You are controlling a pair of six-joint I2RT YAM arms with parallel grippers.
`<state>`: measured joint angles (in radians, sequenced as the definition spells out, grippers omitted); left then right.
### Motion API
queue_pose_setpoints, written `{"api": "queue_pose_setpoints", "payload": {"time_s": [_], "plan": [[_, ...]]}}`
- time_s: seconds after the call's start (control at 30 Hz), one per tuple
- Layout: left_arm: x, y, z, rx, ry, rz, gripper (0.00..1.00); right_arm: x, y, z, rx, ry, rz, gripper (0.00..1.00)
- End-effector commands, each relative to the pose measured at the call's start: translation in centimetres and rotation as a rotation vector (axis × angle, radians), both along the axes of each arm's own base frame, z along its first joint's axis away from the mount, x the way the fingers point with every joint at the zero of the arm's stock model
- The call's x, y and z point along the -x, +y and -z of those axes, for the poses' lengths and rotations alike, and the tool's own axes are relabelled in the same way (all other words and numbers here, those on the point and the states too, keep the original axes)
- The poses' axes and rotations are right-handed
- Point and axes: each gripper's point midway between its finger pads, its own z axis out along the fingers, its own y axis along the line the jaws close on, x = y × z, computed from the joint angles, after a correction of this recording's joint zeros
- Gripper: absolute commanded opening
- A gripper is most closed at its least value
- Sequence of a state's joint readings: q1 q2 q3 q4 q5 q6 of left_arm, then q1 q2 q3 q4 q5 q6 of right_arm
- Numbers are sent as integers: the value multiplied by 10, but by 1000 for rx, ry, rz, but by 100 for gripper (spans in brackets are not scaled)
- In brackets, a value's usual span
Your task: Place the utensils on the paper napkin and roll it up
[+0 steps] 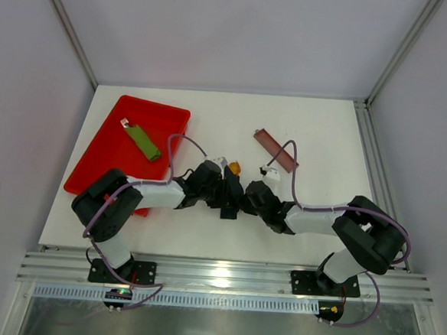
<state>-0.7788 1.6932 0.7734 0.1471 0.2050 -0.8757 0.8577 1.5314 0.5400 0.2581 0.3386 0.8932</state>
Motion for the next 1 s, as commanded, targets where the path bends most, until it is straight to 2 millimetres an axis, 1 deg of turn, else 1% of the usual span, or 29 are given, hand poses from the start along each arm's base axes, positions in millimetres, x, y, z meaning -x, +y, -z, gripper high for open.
{"api": "queue_pose_setpoints", "payload": {"time_s": [0.0,0.1,0.13,0.2,0.27,0.3,0.33,0.37,0.4,0.43,0.47,0.53,0.6,0.63,0.67,0.7,0.73,0.8,0.83,0.9,0.97], "plan": [[-7,6,0,-66,-29,-3,27,21,-26,29,130,84,11,17],[-10,7,0,-87,-33,-1,27,20,-34,28,165,87,29,17],[-9,7,0,-89,-33,2,27,21,-41,28,195,94,40,17],[-8,9,5,-105,-23,0,27,18,-44,21,208,85,42,18],[-7,12,10,-116,-18,-1,27,13,-41,4,187,45,18,24],[-6,13,12,-120,-15,0,27,11,-38,-3,174,32,8,25],[-6,13,13,-123,-13,0,27,14,-41,-5,186,47,-5,25],[-5,14,15,-125,-9,0,26,7,-37,-19,170,18,-13,25],[-4,14,17,-127,-4,0,26,5,-36,-25,163,7,-19,25],[-4,14,17,-124,-6,-1,26,2,-30,-34,137,-3,-35,25],[-4,15,19,-128,-1,-1,26,-2,-30,-42,114,-18,-36,26],[-4,14,18,-128,-3,0,26,-10,-24,-52,70,-36,-58,26],[-4,15,19,-129,-3,-4,26,-18,-17,-53,13,-29,-78,26],[-4,14,18,-127,-4,-2,26,-24,-13,-57,-20,-44,-81,29],[-4,15,19,-127,-4,-4,26,-24,-9,-54,-41,-31,-99,31],[-3,15,20,-130,0,-3,26,-31,-14,-49,-47,-16,-83,34],[-3,16,21,-132,-1,-1,26,-37,-12,-50,-76,-32,-93,40],[-2,16,21,-131,0,0,26,-44,-6,-52,-148,-37,-138,47],[-2,17,22,-134,0,-4,26,-46,-4,-54,-157,-40,-167,51],[-1,17,21,-134,-1,3,26,-48,-1,-52,-167,-25,-201,54],[-1,18,22,-141,-1,5,26,-54,-2,-50,-163,-32,-232,54]]}}
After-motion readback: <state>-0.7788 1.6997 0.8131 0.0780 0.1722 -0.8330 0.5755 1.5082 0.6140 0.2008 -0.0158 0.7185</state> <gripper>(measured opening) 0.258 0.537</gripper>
